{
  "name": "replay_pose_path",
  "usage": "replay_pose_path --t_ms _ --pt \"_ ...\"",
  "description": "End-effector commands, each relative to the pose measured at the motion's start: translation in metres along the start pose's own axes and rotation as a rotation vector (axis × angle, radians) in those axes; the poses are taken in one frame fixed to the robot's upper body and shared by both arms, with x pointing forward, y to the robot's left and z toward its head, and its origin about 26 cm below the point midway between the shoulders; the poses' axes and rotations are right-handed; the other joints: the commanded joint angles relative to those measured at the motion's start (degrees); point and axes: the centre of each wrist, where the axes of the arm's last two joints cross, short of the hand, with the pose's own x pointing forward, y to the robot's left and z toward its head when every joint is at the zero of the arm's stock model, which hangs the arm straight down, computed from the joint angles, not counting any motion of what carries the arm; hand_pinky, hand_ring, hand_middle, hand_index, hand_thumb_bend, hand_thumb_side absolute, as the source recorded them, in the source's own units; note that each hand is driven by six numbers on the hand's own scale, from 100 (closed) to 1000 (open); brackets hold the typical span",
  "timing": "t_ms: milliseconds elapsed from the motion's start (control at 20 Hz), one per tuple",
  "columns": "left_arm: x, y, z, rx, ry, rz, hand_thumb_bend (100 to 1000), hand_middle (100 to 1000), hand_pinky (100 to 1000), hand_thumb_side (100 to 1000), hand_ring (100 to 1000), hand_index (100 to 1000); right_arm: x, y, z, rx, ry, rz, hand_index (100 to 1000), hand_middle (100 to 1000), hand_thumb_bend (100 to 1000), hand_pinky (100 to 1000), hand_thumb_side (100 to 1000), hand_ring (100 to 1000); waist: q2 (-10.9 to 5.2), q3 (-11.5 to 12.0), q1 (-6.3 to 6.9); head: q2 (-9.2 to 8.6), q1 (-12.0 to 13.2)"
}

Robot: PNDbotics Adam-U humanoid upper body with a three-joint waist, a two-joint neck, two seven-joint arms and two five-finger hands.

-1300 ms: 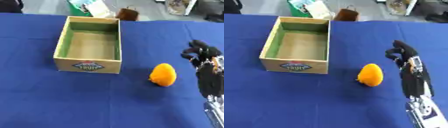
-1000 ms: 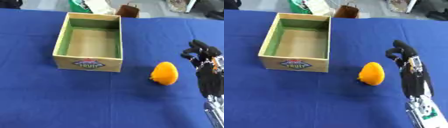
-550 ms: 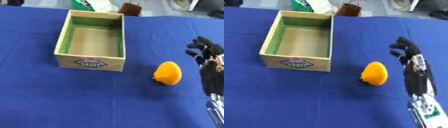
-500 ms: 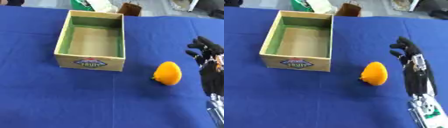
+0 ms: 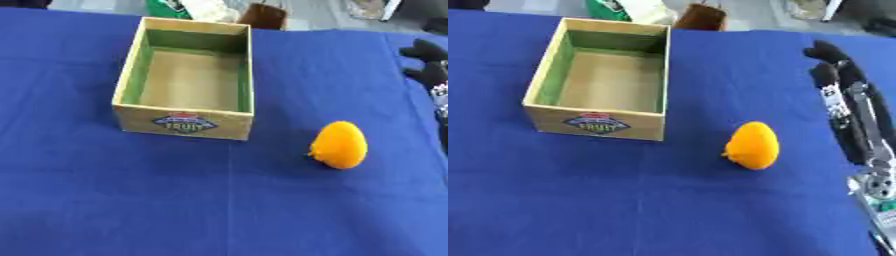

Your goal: Pick up objects on the table and place them in the box.

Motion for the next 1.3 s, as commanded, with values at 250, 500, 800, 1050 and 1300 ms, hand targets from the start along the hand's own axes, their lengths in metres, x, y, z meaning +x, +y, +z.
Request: replay_pose_path --t_ms 250,500,800,1050,1300 --pt "0.008 0.001 -0.005 -0.019 -0.033 -0.004 100 455 460 780 349 536 0.015 -0.028 -0.024 0.121 -0.039 0.268 911 802 327 860 1000 1000 -1.18 0.1 0.05 -0.02 -1.5" --pt "0.008 0.001 -0.005 -0.021 -0.032 -0.006 100 455 459 779 349 536 0.020 -0.036 -0.032 0.196 -0.039 0.411 892 786 586 854 931 1000 -1.39 0.1 0.00 -0.14 -1.6" --pt "0.008 0.001 -0.005 -0.021 -0.026 -0.008 100 455 459 778 349 536 0.025 -0.040 -0.038 0.368 -0.043 0.580 938 827 734 916 761 1000 -1.60 0.2 -0.03 -0.79 -1.8" --pt "0.008 0.001 -0.005 -0.029 -0.031 -0.003 100 456 461 781 350 537 0.023 -0.034 -0.034 0.529 0.021 0.556 1000 881 762 969 705 1000 -1.76 0.3 -0.15 -0.80 -1.9" --pt "0.008 0.000 -0.005 -0.032 -0.031 -0.002 100 457 463 783 351 538 0.024 -0.033 -0.035 0.610 0.075 0.526 1000 882 735 958 675 1000 -1.90 0.4 -0.29 -0.99 -2.2"
